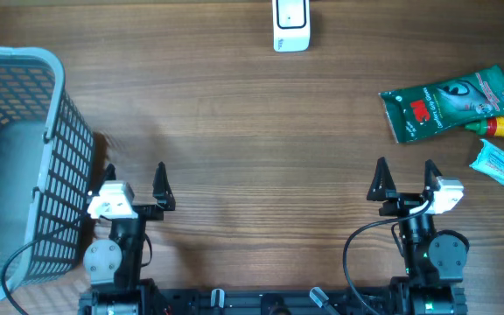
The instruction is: Scan the item barcode
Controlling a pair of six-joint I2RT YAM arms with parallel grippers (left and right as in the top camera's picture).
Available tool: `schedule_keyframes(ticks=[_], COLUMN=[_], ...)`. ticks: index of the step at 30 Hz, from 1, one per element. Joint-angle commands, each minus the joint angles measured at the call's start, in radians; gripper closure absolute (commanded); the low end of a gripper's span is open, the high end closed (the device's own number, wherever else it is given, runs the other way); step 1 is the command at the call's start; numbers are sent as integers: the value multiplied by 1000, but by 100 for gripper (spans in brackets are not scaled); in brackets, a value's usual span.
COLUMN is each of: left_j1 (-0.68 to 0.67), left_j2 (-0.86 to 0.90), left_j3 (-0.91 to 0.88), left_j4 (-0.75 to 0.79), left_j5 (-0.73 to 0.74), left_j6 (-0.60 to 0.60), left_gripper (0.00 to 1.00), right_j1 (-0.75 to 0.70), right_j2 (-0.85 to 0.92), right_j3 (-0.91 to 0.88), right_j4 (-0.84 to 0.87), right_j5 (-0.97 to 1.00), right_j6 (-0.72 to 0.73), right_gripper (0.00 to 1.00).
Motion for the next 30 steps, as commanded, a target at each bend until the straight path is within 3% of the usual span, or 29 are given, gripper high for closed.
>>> schedule_keyframes(ticks=[1,30], left_j1=[8,10], left_j2=[-5,-5], left_j3=[-14,-14], left_j4=[-20,-18], left_j5=[-26,-29], left_j6=[39,5], left_gripper=[0,0], right_j1=[1,1], right_j2=[-9,-9], right_j3=[-1,-1], right_j4=[2,3], right_j5=[-19,-19], right_j6=[-18,-19], right_gripper=[0,0])
